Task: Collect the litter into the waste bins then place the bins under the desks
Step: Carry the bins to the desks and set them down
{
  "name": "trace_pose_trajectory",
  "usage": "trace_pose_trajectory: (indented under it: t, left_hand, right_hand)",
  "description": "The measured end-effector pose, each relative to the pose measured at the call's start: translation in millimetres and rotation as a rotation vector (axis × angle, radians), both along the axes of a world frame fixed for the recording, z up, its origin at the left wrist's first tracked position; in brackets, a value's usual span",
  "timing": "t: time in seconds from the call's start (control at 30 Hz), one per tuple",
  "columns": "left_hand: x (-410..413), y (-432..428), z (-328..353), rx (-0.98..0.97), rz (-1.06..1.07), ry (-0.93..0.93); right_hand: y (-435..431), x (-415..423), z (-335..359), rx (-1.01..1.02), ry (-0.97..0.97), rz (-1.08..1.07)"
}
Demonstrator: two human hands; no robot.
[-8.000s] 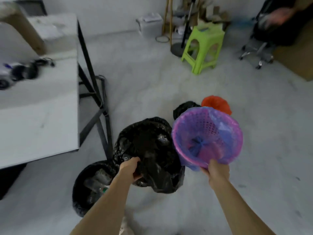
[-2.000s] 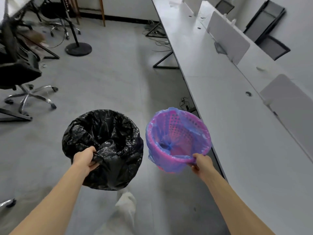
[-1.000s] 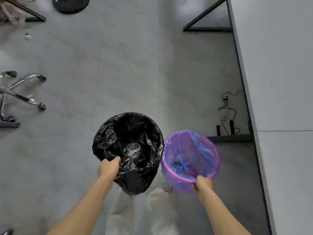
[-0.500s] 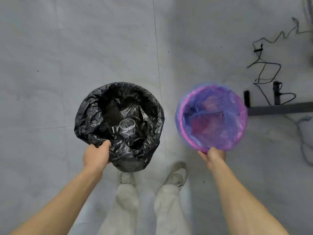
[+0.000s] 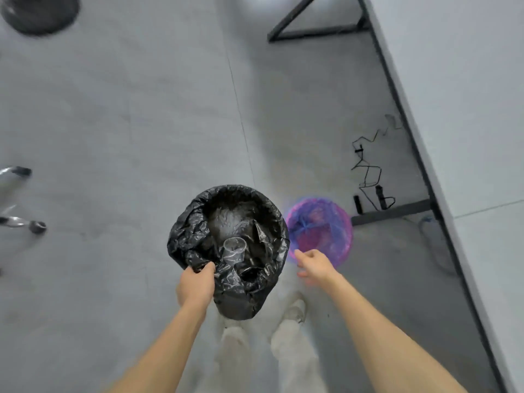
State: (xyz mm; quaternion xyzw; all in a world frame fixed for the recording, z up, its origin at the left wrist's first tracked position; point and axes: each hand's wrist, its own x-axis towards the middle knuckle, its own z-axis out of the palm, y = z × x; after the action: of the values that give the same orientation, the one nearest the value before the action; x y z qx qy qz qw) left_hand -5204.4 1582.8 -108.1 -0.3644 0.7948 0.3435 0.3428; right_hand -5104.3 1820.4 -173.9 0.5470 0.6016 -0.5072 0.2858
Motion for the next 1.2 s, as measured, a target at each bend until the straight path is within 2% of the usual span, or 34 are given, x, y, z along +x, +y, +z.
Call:
trace_pose_trajectory:
  t: [0.13,0.3,0.43,0.6,0.73,0.83,1.0,1.1,1.2]
  left_hand:
    - [-51,-22,140,0.184,0.051,0.075]
    - [-109,-31,248,0.423,0.026,0.226]
    - [-153,-33,284,0.609,-0.015,0.279]
    - [-216,-18,303,0.728,-0.083,0.340]
    - [-290,-4,308,0.827,-0.174,0.284]
    - [-352,-10,306,0.764,-0.137,0.230]
    - [-493,-1,302,0.291,-0.098,0.331]
    - [-575,14,310,0.130,0.086,0.539]
    - [-639,45,324,0.051,0.093,0.838]
  right_hand:
    - [-19,-59,175,0.093,0.133,0.080]
    - [-35,-111,300,0.140,0.320,-0.007]
    - [-40,-152,341,0.149,0.483,-0.070]
    - [-32,-226,357,0.224,0.531,-0.033]
    - [0,-312,362,0.261,0.581,-0.115]
    - [23,-371,378,0.289,0.565,-0.074]
    - [63,-479,399,0.330,0.567,-0.009]
    - [74,-543,402,0.332,0.564,0.021]
    - [81,-612,405,0.333,0.547,0.060]
